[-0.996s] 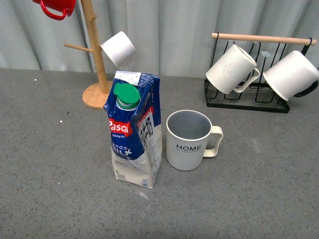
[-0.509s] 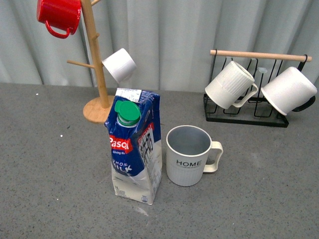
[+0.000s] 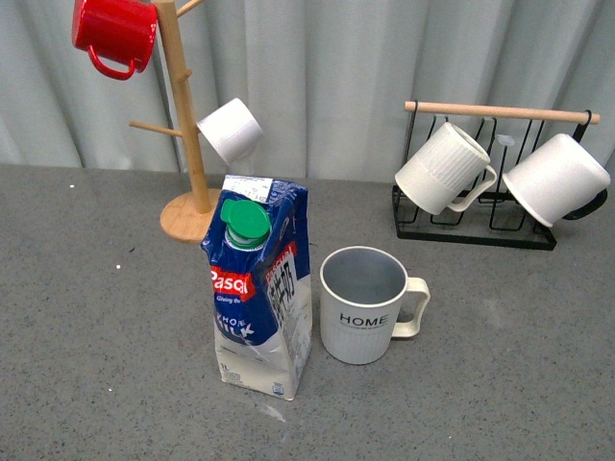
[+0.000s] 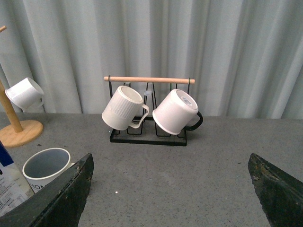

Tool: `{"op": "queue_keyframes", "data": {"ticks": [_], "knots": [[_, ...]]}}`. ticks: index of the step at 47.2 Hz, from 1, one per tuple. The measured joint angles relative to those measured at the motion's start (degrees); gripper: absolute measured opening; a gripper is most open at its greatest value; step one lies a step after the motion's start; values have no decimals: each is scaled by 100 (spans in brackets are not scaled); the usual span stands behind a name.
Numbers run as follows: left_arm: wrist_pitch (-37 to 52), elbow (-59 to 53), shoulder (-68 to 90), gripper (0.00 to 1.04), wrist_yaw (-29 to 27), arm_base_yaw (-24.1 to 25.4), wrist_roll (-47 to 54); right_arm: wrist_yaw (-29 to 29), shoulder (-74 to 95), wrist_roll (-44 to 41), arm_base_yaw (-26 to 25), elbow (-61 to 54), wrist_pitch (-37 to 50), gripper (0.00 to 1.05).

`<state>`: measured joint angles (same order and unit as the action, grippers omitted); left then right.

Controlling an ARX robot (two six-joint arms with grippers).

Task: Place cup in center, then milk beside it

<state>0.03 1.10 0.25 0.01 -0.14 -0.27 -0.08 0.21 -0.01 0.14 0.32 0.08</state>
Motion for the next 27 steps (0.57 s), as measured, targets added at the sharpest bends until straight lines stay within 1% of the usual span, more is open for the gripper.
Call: {"op": "queue_keyframes", "data": {"ticks": [27], "knots": [[0,0,0,98,0,0,0,0,0,2,0,0,0,95]]}}
